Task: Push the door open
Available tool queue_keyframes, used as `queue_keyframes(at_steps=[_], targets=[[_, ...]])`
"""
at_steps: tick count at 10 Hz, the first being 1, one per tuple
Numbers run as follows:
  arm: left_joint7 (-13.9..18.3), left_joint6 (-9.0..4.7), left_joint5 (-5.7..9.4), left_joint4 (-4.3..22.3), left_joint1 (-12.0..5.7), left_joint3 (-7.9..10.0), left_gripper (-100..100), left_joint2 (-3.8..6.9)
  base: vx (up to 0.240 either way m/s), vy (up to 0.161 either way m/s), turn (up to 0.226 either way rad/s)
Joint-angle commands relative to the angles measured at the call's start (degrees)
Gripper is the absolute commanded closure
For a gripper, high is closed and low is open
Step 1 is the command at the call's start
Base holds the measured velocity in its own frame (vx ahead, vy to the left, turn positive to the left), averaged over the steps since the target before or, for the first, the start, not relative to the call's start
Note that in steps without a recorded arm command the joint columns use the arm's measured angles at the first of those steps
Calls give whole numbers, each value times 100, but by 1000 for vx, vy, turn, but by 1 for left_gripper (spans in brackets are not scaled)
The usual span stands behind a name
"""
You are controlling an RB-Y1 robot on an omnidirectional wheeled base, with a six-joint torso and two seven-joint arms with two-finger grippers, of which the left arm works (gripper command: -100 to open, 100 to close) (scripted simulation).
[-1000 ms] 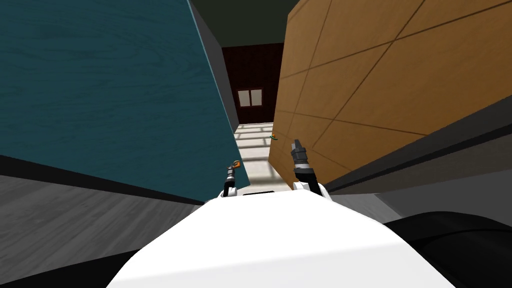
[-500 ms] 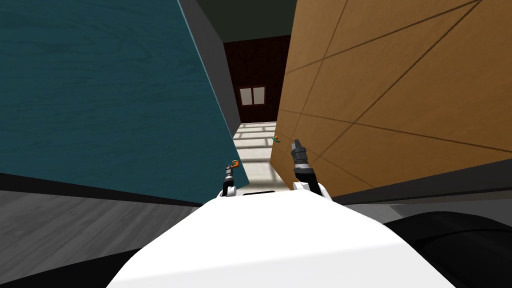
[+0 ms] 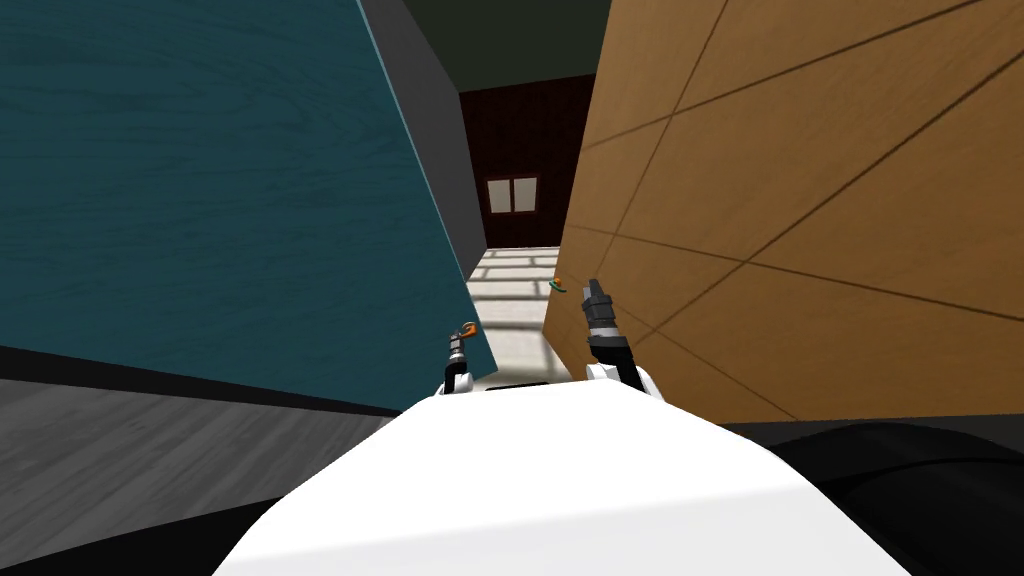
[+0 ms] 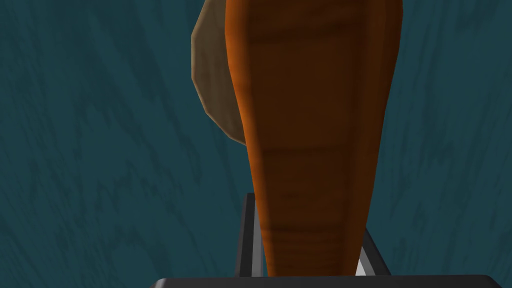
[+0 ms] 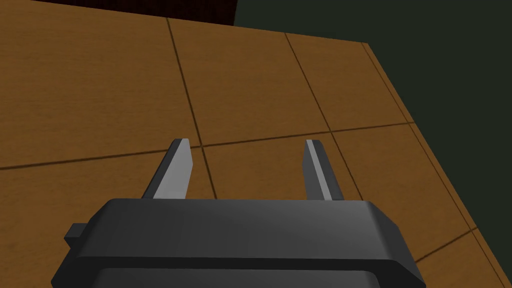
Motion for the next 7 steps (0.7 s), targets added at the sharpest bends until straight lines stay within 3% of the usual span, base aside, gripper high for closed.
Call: queue_keyframes(at_steps=[1, 7], targets=[[-65, -4, 73, -128, -4, 153, 100, -1, 195, -82, 119], [-275, -27, 241, -106, -47, 487, 100, -296, 190, -51, 97]])
